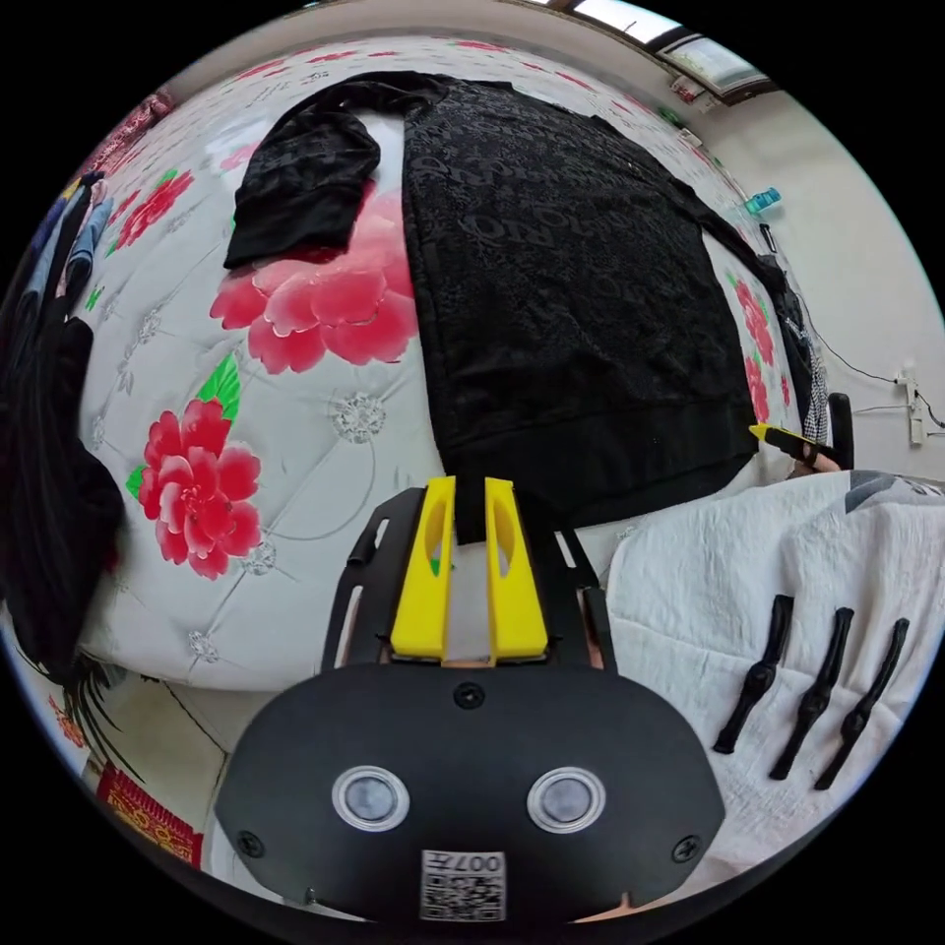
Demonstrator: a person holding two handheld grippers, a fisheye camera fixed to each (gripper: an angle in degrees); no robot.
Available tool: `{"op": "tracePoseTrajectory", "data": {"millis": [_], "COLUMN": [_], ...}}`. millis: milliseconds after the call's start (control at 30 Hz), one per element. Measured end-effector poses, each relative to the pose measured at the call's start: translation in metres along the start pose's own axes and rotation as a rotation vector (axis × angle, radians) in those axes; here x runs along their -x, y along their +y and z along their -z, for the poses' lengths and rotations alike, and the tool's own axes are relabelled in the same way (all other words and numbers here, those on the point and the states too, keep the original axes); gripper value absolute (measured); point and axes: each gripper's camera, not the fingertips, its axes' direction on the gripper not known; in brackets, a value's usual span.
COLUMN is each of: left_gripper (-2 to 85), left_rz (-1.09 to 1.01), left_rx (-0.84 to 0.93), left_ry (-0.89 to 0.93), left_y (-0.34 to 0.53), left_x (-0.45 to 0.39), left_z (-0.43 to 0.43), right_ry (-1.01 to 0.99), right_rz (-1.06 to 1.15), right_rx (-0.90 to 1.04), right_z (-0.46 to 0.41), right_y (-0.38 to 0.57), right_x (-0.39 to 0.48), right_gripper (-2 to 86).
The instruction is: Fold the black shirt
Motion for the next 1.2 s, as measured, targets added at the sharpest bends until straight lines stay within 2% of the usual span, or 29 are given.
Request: {"op": "tracePoseTrajectory", "data": {"millis": [133,233,333,367,467,600,700,867,1000,1100,1200], "left_gripper": [-0.2,-0.6,-0.3,0.1,3.4,5.0,5.1,7.0,8.2,8.4,9.4], "left_rz": [-0.041,-0.098,-0.101,-0.085,-0.06,-0.101,-0.032,0.154,0.215,0.228,0.231], "left_rx": [-0.002,-0.023,0.03,-0.01,-0.031,-0.086,-0.137,-0.236,-0.306,-0.323,-0.334], "left_ry": [-0.028,-0.049,0.036,0.053,0.062,-0.048,-0.059,0.01,-0.058,-0.073,-0.04], "left_y": [0.004,0.025,0.046,0.053,0.06,0.086,0.096,0.087,0.063,0.039,0.017], "left_x": [0.001,0.002,0.01,0.012,0.012,0.009,0.017,0.034,0.041,0.053,0.073], "left_z": [0.013,0.03,0.012,0.012,0.021,0.05,0.061,0.077,0.096,0.103,0.102], "right_ry": [0.044,0.191,0.244,0.257,0.26,0.427,0.479,0.287,0.188,0.15,0.194], "right_rz": [0.023,0.065,0.028,0.034,0.056,0.243,0.414,0.541,0.702,0.817,0.957], "right_rx": [-0.007,-0.029,0.024,0.07,-0.003,-0.015,-0.007,-0.109,-0.088,-0.083,-0.103], "right_z": [0.02,0.054,0.052,0.04,0.051,0.069,0.056,0.033,0.008,-0.006,-0.028], "right_y": [0.001,0.02,0.037,0.039,0.043,0.055,0.056,0.022,-0.031,-0.069,-0.101], "right_x": [0.0,-0.001,-0.021,-0.028,-0.025,0.02,0.057,0.092,0.13,0.17,0.223], "right_gripper": [0.2,0.0,0.4,0.7,2.1,3.3,4.0,4.9,5.3,5.9,7.2]}}
